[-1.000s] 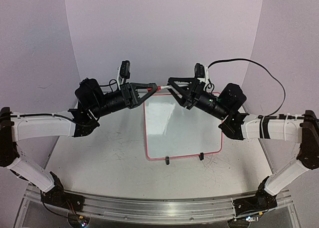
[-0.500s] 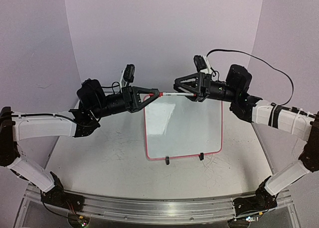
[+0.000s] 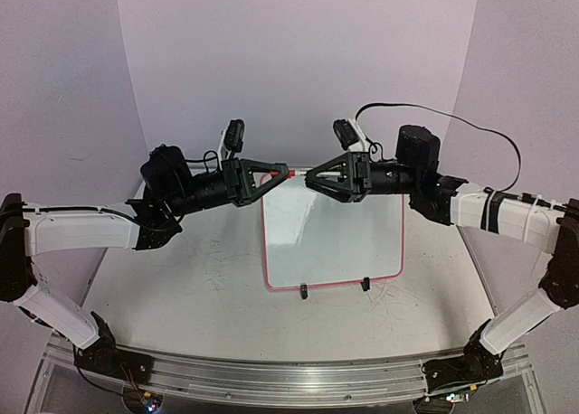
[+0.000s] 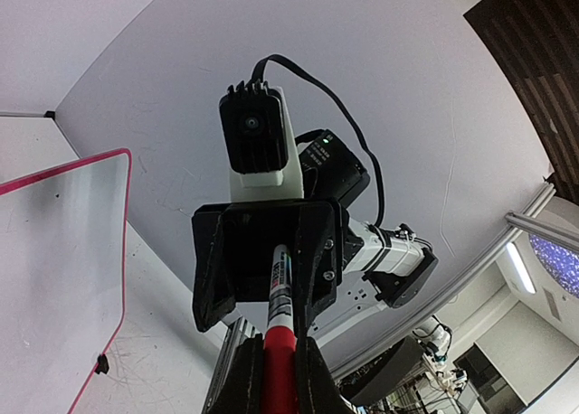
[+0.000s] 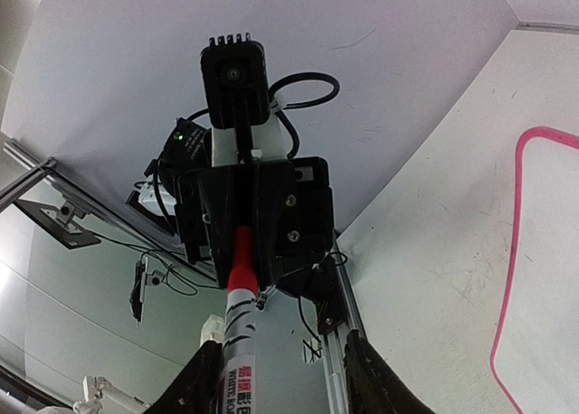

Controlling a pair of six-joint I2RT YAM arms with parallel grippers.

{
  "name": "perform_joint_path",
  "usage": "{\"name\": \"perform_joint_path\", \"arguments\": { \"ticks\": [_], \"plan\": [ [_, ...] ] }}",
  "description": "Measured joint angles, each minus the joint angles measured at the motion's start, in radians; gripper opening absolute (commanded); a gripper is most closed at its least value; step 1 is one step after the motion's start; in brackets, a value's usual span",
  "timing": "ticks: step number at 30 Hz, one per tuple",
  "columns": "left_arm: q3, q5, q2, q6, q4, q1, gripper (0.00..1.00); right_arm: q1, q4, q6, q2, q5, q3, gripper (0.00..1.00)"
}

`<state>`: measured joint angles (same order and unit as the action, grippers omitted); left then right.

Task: Write a sentence on the whiteboard
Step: Open the pen cap from the whiteboard marker.

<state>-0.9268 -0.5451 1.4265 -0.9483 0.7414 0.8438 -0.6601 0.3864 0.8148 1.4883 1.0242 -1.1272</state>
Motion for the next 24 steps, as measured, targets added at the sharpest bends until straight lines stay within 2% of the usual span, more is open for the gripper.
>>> {"name": "perform_joint_path", "arguments": {
  "ticks": [10, 17, 24],
  "plan": [
    [0.000, 0.006, 0.000, -0.004, 0.005, -0.001, 0.00, -0.008, 0.091, 0.058, 0.000, -0.026, 0.018, 0.29],
    [0.000, 0.007, 0.000, -0.003, 0.011, -0.001, 0.00, -0.015, 0.207, 0.142, 0.000, -0.028, 0.056, 0.15],
    [0.001, 0.018, 0.000, -0.003, 0.013, -0.003, 0.00, -0.023, 0.249, 0.184, 0.000, -0.055, 0.066, 0.00]
  ]
}}
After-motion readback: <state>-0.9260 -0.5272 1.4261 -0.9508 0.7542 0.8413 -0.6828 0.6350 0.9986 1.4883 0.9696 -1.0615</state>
